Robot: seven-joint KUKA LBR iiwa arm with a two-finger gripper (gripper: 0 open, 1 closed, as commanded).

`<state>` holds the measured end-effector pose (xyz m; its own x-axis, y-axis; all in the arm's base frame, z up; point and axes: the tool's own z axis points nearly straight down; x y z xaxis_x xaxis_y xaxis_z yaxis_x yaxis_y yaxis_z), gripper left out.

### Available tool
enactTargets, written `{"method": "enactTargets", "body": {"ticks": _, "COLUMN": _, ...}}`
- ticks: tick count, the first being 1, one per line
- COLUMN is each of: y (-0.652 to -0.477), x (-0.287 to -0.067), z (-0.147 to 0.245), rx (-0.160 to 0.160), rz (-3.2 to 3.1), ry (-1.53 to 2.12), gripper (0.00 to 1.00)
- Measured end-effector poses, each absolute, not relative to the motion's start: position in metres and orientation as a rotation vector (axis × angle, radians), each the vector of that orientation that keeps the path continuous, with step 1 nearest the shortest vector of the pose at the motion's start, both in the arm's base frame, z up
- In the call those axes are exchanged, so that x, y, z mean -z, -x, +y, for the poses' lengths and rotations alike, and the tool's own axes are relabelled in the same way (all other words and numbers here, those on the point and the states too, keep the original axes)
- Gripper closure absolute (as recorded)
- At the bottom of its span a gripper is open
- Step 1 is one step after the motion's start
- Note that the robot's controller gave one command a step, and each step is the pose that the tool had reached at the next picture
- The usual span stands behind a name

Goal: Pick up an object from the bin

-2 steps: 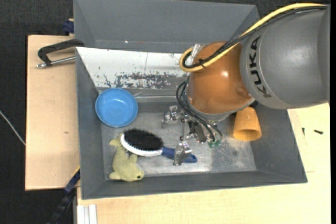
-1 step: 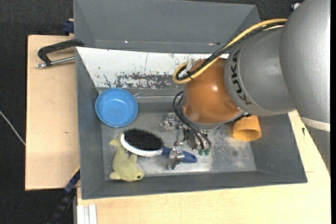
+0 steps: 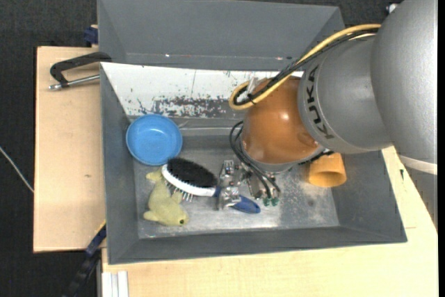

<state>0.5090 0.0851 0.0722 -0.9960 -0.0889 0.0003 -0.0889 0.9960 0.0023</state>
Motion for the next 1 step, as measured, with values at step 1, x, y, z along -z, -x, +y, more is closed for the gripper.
{"method": "enactTargets", "body": {"ticks": 1, "y": -0.4969, "x": -0.2158, "z": 0.0937, "rx": 0.002, "rz": -3.127, "ry": -0.392, "gripper": 1.00}}
